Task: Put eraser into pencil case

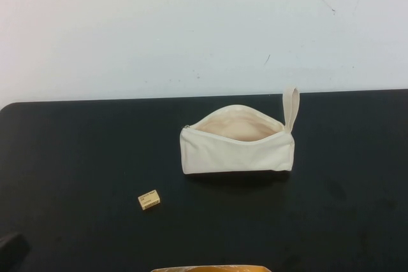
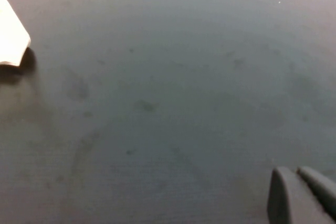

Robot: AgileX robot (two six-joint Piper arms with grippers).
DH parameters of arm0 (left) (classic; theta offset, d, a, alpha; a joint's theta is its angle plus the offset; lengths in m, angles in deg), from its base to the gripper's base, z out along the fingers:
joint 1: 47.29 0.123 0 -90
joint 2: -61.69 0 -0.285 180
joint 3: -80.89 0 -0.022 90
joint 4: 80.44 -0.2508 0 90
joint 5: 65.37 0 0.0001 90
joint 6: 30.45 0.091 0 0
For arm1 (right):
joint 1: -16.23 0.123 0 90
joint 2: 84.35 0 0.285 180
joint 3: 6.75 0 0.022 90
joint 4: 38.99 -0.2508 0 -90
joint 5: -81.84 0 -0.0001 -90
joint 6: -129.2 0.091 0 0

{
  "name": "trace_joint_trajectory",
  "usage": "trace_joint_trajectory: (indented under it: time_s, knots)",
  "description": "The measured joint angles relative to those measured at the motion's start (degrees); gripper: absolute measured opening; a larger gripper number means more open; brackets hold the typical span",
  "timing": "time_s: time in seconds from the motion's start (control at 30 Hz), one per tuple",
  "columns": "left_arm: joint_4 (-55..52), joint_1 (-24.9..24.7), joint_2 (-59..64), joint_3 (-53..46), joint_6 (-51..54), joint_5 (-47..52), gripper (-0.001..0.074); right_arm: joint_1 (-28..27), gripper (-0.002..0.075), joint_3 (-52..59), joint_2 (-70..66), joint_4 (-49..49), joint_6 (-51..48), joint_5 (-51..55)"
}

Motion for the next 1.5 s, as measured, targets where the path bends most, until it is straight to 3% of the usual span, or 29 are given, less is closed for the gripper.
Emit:
trace_joint_trajectory:
  time_s: [0.27, 0.73, 0.9, 1.03, 1.13, 1.37, 1.5]
  knots:
    - [-11.41, 0.00, 30.91, 26.40, 10.70, 21.78, -0.0001, 0.00, -0.0001, 0.00, 0.00, 0.00, 0.00, 0.00]
    - [-16.49, -0.96, 60.22, 41.21, 15.57, 25.64, -0.0001, 0.00, -0.0001, 0.00, 0.00, 0.00, 0.00, 0.00]
    - [-22.44, -8.58, 66.15, 44.99, 12.55, 25.03, -0.0001, 0.00, -0.0001, 0.00, 0.00, 0.00, 0.00, 0.00]
    - [-30.78, -16.58, 71.55, 48.20, 3.89, 23.26, 0.0021, 0.00, -0.0001, 0.00, 0.00, 0.00, 0.00, 0.00]
    - [-38.21, -21.16, 76.14, 51.40, -5.94, 22.86, 0.0117, 0.00, -0.0001, 0.00, 0.00, 0.00, 0.00, 0.00]
    - [-41.52, -24.91, 87.08, 58.96, -23.00, 23.91, 0.0547, 0.00, -0.0001, 0.00, 0.00, 0.00, 0.00, 0.00]
    - [-40.73, -24.91, 92.30, 60.07, -27.85, 23.91, 0.0593, 0.00, -0.0001, 0.00, 0.00, 0.00, 0.00, 0.00]
